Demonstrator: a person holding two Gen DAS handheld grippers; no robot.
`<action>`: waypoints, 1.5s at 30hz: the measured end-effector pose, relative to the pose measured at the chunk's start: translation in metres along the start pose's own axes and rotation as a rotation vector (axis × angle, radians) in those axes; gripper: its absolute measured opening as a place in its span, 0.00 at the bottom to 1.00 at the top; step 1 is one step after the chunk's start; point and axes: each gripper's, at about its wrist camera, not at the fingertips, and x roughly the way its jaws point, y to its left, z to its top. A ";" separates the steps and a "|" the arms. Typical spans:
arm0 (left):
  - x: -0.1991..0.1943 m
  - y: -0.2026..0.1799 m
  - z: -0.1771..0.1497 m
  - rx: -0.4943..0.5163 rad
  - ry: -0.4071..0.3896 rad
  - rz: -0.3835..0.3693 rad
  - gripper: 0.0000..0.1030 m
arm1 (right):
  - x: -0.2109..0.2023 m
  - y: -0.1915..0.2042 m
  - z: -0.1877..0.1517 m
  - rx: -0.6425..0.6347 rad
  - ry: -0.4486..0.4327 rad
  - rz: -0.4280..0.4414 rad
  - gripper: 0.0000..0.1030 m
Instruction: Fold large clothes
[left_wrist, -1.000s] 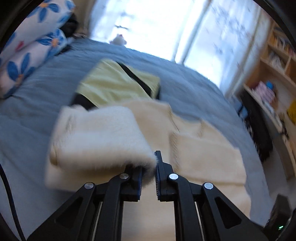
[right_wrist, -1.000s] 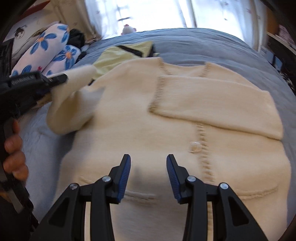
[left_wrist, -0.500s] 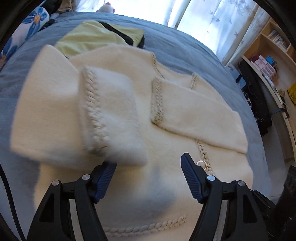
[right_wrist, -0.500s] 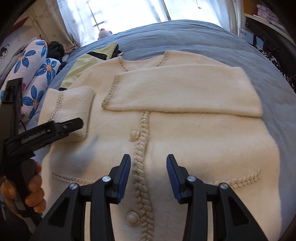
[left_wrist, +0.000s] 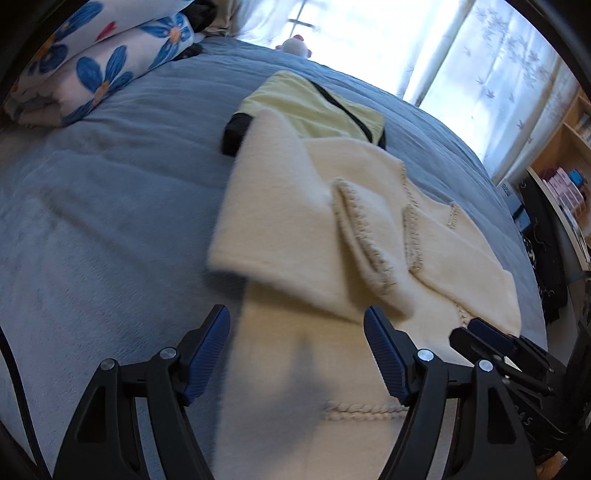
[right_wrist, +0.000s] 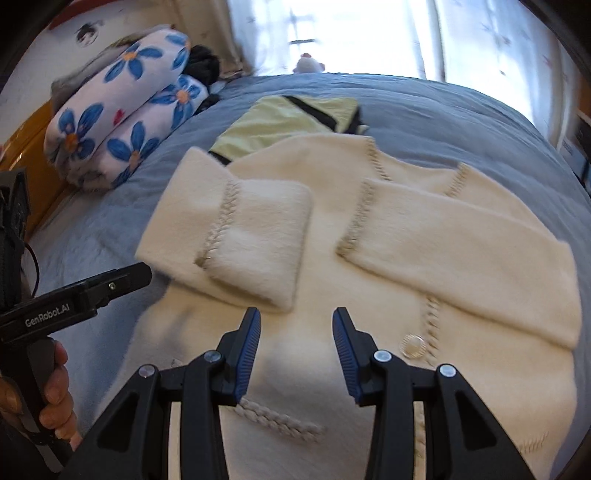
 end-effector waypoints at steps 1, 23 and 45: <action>0.000 0.004 -0.002 -0.005 0.005 0.003 0.71 | 0.007 0.006 0.001 -0.020 0.015 -0.003 0.40; 0.009 0.022 -0.008 -0.027 0.008 0.020 0.71 | -0.048 -0.063 0.070 0.125 -0.209 -0.152 0.08; 0.108 -0.025 0.083 0.125 0.125 0.024 0.71 | 0.004 -0.236 0.008 0.464 0.037 -0.045 0.41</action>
